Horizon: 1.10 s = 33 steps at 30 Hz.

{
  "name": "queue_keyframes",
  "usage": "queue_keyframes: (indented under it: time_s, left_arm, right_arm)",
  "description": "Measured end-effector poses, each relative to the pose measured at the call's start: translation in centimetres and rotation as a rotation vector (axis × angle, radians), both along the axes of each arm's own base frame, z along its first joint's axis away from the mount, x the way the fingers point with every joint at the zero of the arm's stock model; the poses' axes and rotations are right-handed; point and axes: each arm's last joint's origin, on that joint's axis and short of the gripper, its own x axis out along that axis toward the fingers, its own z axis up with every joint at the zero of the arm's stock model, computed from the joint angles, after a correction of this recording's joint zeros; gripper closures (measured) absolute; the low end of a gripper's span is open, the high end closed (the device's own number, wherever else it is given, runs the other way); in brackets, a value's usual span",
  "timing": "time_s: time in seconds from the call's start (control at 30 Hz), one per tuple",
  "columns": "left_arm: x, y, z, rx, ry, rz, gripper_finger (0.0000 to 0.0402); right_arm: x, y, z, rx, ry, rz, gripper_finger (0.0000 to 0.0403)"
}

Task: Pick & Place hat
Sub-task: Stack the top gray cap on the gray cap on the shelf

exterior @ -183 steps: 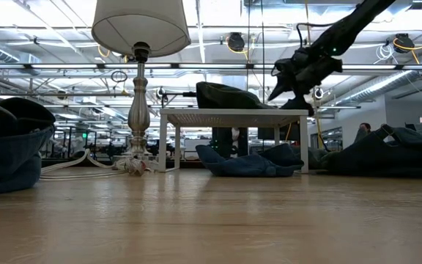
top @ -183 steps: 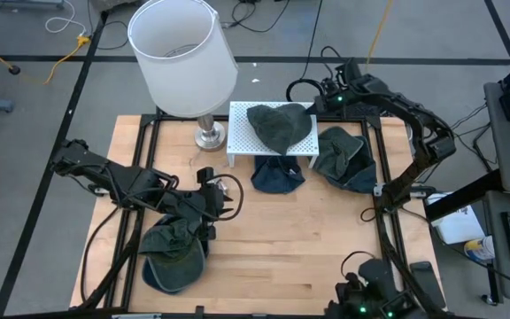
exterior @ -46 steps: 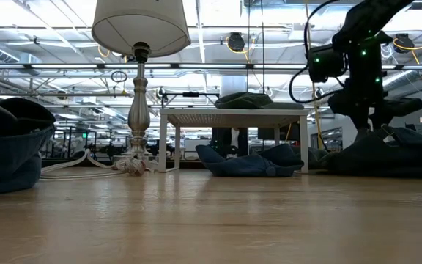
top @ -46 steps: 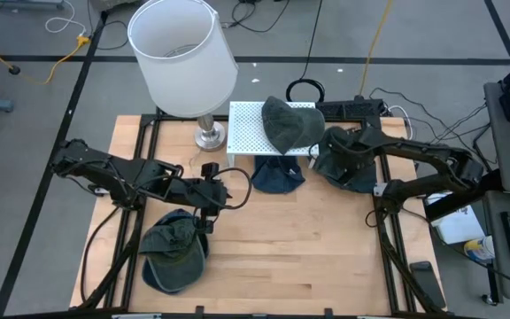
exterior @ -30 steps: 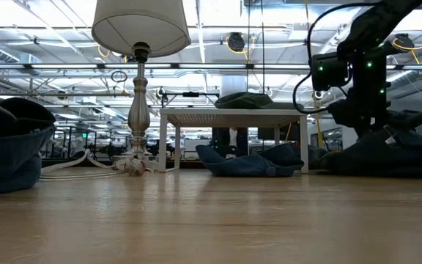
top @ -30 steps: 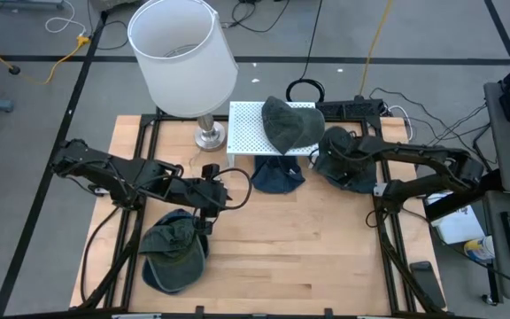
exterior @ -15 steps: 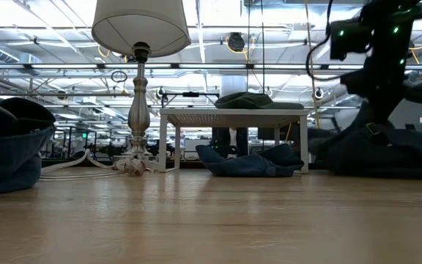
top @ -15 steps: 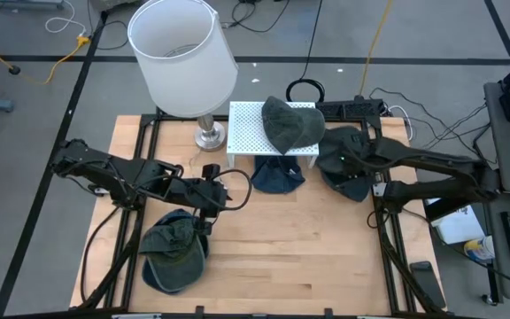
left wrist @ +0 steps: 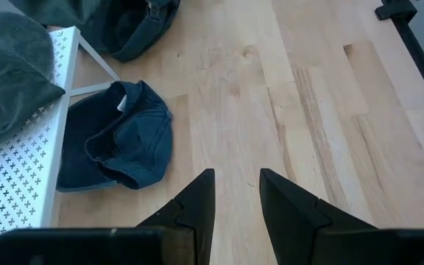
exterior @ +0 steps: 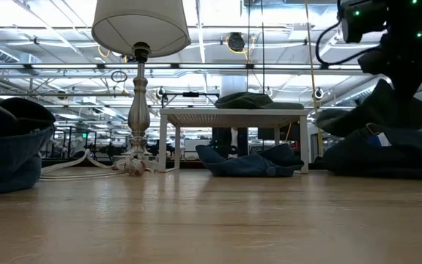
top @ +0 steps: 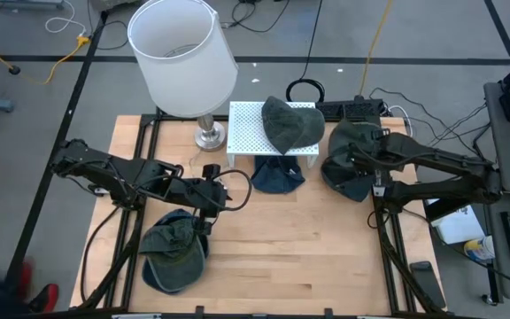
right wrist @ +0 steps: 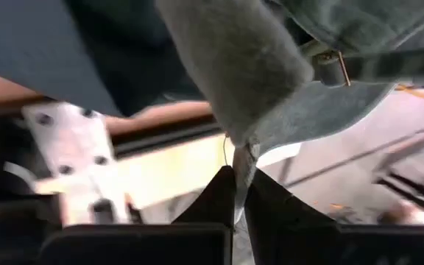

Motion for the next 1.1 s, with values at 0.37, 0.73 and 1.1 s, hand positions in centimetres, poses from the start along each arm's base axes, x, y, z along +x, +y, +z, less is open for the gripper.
queue_keyframes:
  time_s: [0.37,0.73,1.1]
  left_arm:
    - [0.0,-0.1,0.0,-0.031,0.009,-0.031,0.0289]
    - [0.0,-0.2,0.0,-0.037,0.011,-0.038,0.0289]
    - [0.2,-0.2,0.2,-0.091,-0.018,0.008,0.0289]
  right_arm:
    - [1.3,-0.2,4.1,-0.045,-0.405,-0.431,0.0397]
    - [1.2,-0.2,4.6,-0.098,-0.526,-0.63,0.0397]
    - [1.4,-0.4,7.1,-0.177,-1.117,-0.811,0.0397]
